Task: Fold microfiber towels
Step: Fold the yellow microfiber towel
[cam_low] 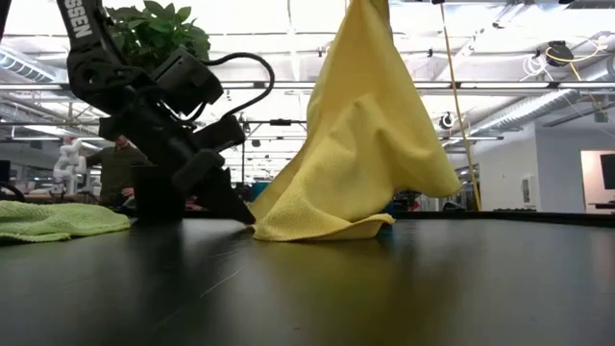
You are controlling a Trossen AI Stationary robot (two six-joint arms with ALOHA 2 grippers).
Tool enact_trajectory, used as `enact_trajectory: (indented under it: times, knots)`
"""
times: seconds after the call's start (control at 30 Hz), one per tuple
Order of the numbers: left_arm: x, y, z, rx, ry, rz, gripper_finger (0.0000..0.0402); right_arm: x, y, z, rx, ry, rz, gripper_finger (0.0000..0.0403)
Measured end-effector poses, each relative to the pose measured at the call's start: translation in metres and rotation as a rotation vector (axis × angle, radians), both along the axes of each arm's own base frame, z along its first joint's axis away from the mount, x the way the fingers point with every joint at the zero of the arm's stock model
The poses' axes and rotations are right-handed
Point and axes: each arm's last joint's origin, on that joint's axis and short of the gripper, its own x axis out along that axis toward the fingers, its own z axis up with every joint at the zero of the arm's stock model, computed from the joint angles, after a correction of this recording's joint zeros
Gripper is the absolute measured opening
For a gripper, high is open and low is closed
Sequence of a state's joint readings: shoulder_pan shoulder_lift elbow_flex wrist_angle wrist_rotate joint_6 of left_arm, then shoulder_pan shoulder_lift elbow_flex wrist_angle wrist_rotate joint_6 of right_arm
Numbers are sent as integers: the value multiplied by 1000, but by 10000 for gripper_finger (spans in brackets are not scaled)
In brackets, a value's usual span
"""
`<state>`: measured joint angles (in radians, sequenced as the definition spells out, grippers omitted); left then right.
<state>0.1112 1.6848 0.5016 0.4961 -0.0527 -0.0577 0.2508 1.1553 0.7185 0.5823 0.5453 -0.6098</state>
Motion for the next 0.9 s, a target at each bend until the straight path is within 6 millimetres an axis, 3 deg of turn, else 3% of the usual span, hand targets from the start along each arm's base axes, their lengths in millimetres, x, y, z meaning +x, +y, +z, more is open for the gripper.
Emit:
enact_trajectory:
  times: [0.17,0.37,0.47,0.67,0.9]
  knots:
    - [1,0,1,-4,-8,-2,14,0,0,-2,-7,18,-9,0]
    - [0,-11,24,40,-59,-4,4,-2,-5,-15,-27,153,-173,0]
    - [-7,-18,45,88,-89,23,3,-4,-6,-25,-14,231,-231,0]
    - [-36,-36,86,191,-119,98,3,-8,-6,-37,19,326,-260,0]
    - [-70,-61,125,233,-251,117,2,-19,7,-30,-15,282,-356,0]
